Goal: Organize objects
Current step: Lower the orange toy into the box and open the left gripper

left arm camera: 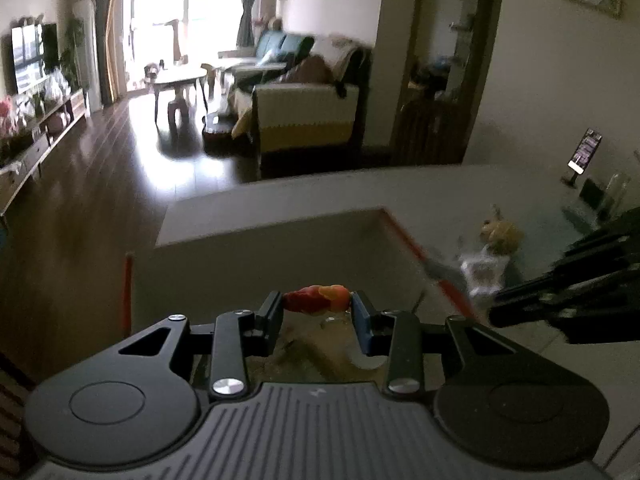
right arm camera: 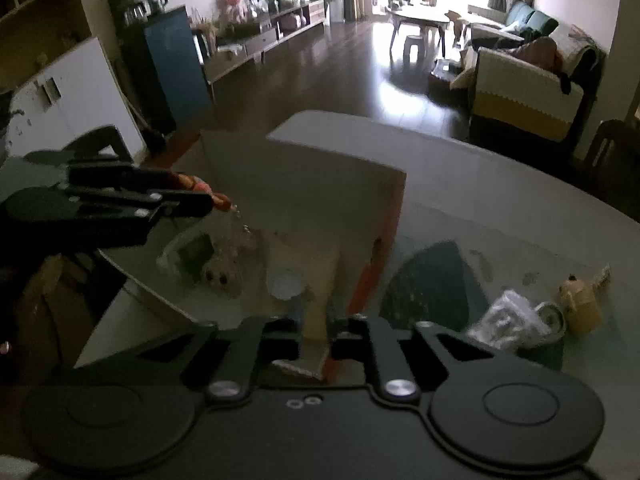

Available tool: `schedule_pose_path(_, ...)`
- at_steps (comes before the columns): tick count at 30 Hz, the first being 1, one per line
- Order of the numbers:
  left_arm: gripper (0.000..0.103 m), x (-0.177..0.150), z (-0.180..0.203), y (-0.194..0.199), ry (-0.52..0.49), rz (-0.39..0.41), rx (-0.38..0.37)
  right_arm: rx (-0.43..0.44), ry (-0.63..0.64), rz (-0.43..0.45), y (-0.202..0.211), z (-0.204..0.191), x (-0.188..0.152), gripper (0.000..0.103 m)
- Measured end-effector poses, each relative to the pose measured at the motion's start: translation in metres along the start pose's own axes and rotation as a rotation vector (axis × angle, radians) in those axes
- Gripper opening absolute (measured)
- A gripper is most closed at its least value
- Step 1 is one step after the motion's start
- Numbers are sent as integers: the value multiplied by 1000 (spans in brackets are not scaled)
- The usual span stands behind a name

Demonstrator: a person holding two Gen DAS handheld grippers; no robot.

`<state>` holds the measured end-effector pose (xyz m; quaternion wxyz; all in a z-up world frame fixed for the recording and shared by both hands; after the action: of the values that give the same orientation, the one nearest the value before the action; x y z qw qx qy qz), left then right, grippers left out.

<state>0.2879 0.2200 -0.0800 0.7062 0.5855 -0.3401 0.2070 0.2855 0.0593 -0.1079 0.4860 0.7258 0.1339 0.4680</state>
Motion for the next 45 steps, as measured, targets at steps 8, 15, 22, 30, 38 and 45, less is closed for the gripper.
schedule_pose_path(8, 36, -23, -25, -39, 23, -109, 22, -14, 6, -29, 10, 14, -28, 28)
schedule_pose_path(15, 36, -32, -24, -51, 13, -149, 33, 2, -11, -86, 0, 31, -65, 51)
schedule_pose_path(22, 36, -35, -23, -59, 12, -188, 42, 40, 46, -170, -30, 23, -101, 67)
schedule_pose_path(30, 36, -42, -28, -66, 12, -228, 62, 46, 171, -202, -61, 10, -112, 74)
schedule_pose_path(38, 36, -52, -26, -75, 3, -285, 65, 16, 287, -228, -83, -1, -123, 70)
schedule_pose_path(45, 56, -57, -25, -78, 24, -294, 48, 19, 286, -231, -79, -4, -123, 52)
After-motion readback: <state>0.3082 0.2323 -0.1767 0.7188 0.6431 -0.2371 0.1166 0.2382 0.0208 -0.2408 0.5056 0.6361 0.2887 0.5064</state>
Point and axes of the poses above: each gripper's, at about its wrist camera, not at the fingertips, and y roughly against the way its jaws point, z to its right, x to its top, the point moved 10 cm from there along -y, roughly the way its jaws point, and after that the axes turned 2 degrees about -z, right-handed, at the moved point
